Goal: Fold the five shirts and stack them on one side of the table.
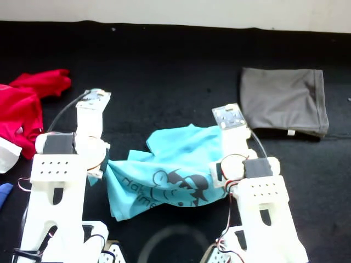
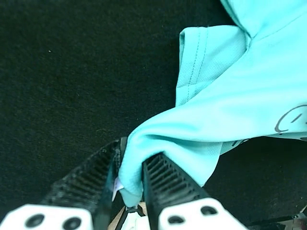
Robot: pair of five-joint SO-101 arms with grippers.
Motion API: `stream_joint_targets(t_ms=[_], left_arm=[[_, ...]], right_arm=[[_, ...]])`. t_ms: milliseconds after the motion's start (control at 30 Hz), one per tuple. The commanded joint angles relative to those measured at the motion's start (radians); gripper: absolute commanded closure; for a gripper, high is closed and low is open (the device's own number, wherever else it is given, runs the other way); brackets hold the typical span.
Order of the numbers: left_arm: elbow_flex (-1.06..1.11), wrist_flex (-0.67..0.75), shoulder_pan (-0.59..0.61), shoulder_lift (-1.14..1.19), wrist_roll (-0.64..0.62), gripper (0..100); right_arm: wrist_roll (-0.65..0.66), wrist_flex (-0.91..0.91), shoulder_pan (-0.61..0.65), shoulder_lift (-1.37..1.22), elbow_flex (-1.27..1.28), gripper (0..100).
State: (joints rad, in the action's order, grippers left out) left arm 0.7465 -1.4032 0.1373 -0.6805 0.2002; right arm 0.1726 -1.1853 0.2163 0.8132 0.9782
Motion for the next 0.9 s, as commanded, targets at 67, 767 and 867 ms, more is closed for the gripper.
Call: stream_joint_targets(t_ms=[67, 767, 867], left_arm=[[-0.004, 0.012, -0.008, -0.021, -0.008, 99], [-0.002, 0.006, -0.008, -0.019, -0.003, 99], [-0.002, 0.006, -0.008, -0.019, -0.003, 99]], right_arm=[[0.011, -0.007, -0.012, 0.025, -0.012, 86.5], [0.009, -0.14, -0.012, 0.012, -0.298, 86.1], [0.009, -0.214, -0.012, -0.042, -0.455, 86.1]])
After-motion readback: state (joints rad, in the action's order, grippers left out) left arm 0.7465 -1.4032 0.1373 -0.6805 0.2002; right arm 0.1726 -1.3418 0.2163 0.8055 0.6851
